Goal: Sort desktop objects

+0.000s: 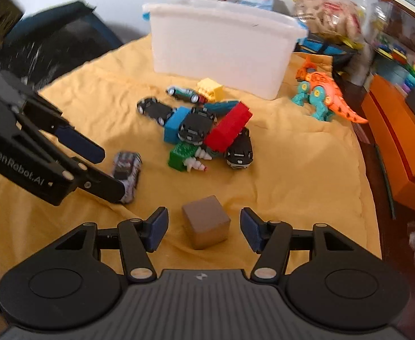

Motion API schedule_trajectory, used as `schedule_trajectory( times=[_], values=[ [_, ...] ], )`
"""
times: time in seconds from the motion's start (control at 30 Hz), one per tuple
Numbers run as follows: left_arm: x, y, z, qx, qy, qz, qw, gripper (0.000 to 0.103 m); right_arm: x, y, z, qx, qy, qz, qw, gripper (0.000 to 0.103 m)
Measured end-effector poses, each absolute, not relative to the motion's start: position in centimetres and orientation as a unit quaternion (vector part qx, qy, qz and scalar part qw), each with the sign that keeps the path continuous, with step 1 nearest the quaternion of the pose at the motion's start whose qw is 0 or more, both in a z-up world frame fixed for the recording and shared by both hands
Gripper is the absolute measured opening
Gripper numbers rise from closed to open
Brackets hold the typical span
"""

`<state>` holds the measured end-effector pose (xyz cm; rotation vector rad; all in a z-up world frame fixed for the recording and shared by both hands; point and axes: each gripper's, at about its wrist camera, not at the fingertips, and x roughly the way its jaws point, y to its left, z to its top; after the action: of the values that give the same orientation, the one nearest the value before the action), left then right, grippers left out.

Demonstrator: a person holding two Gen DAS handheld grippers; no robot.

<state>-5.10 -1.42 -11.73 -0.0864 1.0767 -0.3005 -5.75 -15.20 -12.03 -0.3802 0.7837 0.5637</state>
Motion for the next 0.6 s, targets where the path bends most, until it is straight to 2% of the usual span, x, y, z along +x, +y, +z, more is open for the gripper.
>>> schedule_trajectory(
  times=[0.07, 0.13, 0.2, 0.23, 0.27, 0.3, 0.6],
  values=[
    [-4.6, -1.9, -12.2, -0.045, 0.516, -0.132, 0.846, 0.065, -5.0, -15.0, -12.7, -0.189, 0.379, 0.282, 0.861, 0.055],
    [-4.1, -2.5, -12.0, -0.041, 0.512, -0.127, 0.849, 0.065, -4.5, -15.2, -13.1, -0.187, 0.388, 0.299, 0.852, 0.038],
    [-3.6, -3.3, -11.9, -0.018, 0.509, -0.128, 0.851, 0.061, -4.4, -15.3, -13.1, -0.186, 0.388, 0.313, 0.847, 0.037],
    [-3.4, -3.8, -11.9, -0.002, 0.509, -0.130, 0.851, 0.051, -4.6, -15.5, -13.1, -0.189, 0.386, 0.320, 0.844, 0.033],
    [-3.3, -4.1, -11.9, 0.012, 0.507, -0.131, 0.852, 0.044, -4.9, -15.7, -13.0, -0.193, 0.383, 0.327, 0.842, 0.033],
    [-3.3, -4.4, -11.8, 0.028, 0.505, -0.131, 0.853, 0.042, -5.0, -15.8, -12.9, -0.195, 0.380, 0.333, 0.841, 0.033],
    [-5.1, -4.4, -11.5, 0.045, 0.490, -0.104, 0.865, 0.039, -4.0, -18.2, -13.3, -0.177, 0.375, 0.358, 0.836, 0.033]
  ],
)
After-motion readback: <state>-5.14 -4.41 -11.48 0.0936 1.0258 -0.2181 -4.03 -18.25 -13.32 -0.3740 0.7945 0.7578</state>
